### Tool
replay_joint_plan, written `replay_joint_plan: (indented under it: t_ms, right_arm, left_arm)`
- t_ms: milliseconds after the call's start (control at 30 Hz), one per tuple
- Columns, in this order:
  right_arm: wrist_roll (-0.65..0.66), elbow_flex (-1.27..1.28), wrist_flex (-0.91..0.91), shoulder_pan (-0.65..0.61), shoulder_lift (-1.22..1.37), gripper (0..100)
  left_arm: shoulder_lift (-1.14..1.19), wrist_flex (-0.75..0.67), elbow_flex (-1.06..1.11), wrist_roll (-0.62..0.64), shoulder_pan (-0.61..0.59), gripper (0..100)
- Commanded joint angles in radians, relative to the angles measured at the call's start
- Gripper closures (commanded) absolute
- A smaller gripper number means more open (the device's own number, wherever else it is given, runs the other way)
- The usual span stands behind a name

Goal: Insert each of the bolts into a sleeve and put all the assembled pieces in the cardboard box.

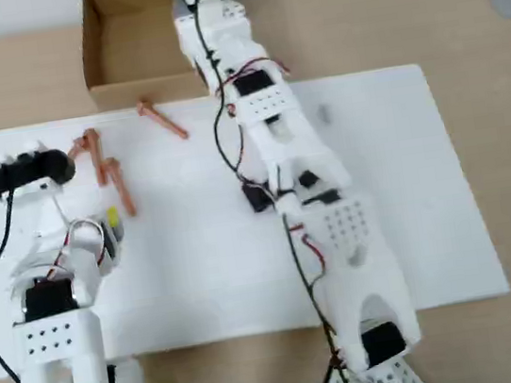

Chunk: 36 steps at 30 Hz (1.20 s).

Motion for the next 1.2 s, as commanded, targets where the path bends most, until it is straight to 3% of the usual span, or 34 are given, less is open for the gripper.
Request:
replay_joint_plan:
  t_ms: [0, 300, 867, 1167]
  right_arm:
    - [-0.011, -0.271, 0.002, 0.051, 0.107, 98.9]
    - [-0.009, -0.519, 0.003, 0.081, 0.366, 98.9]
    - [-0.006, -0.521, 0.110, 0.091, 0.423, 98.8]
    - [0.032, -0.596, 0.269, 0.091, 0.421, 72.5]
  left_arm:
    - [0.005, -0.003, -0.017, -0.002, -0.018, 80]
    - [0.005, 0.147, -0.115, -0.038, -0.046, 80]
    - [0.004, 0.152, -0.100, -0.055, -0.051, 80]
    - [0.004, 0.209, -0.098, -0.110, -0.049, 80]
